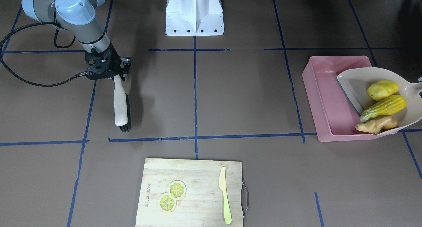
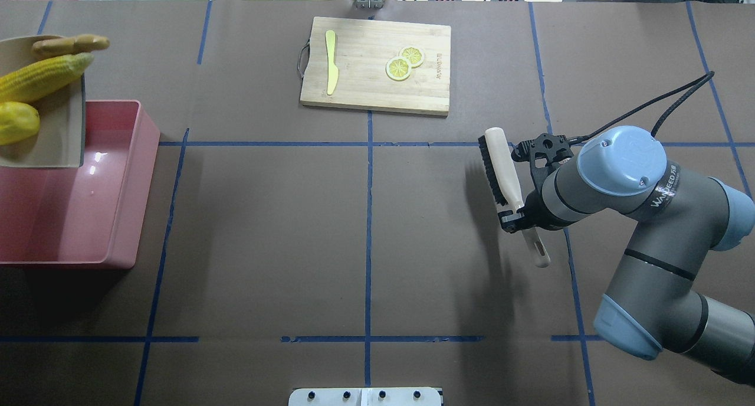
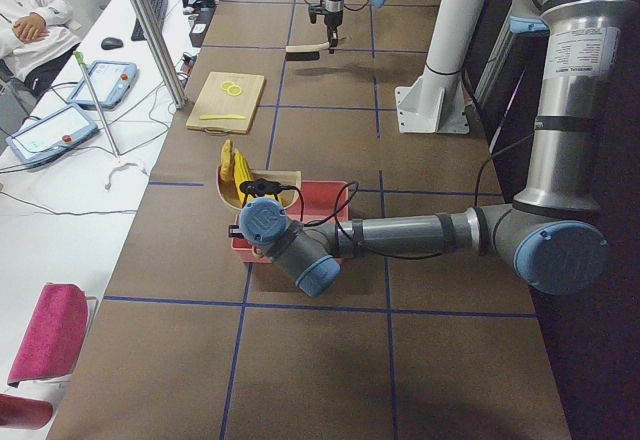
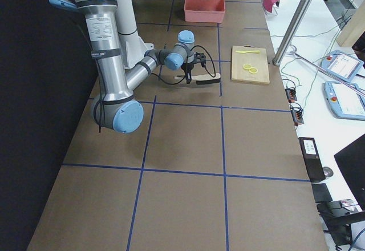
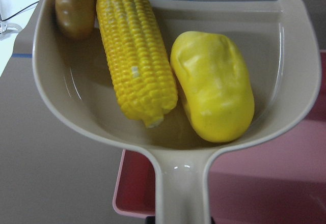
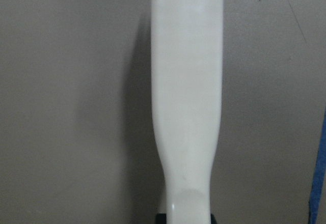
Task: Sweep and dump trash into bin
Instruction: 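Tilt the dustpan with the left gripper to dump the produce into the bin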
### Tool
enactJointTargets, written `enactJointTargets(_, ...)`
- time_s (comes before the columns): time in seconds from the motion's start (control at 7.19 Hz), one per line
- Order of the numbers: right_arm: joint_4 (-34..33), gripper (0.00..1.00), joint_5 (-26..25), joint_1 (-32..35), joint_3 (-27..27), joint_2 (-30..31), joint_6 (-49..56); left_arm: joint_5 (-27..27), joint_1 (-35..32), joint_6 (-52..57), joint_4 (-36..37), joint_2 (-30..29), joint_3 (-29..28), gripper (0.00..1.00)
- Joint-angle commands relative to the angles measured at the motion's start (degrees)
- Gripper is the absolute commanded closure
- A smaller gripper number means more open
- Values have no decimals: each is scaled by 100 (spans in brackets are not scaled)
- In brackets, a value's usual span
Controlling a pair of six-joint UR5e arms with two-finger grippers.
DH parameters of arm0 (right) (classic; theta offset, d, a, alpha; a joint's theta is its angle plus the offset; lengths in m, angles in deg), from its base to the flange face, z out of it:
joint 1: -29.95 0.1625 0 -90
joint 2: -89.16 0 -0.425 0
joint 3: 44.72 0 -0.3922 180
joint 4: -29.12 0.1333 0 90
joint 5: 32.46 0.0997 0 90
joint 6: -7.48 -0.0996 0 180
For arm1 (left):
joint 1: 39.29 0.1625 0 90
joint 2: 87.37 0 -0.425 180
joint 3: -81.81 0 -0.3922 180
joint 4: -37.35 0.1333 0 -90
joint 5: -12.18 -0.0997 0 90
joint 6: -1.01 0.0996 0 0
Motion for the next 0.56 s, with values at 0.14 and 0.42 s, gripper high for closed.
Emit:
enactJointTargets(0.14, 1, 100, -10, -10, 6, 4, -1, -300, -33, 922, 10, 268, 7, 100)
enactJointTargets(0.42, 1, 100, -19, -10, 6, 4, -10, -556, -59, 1251, 10, 268, 16, 100)
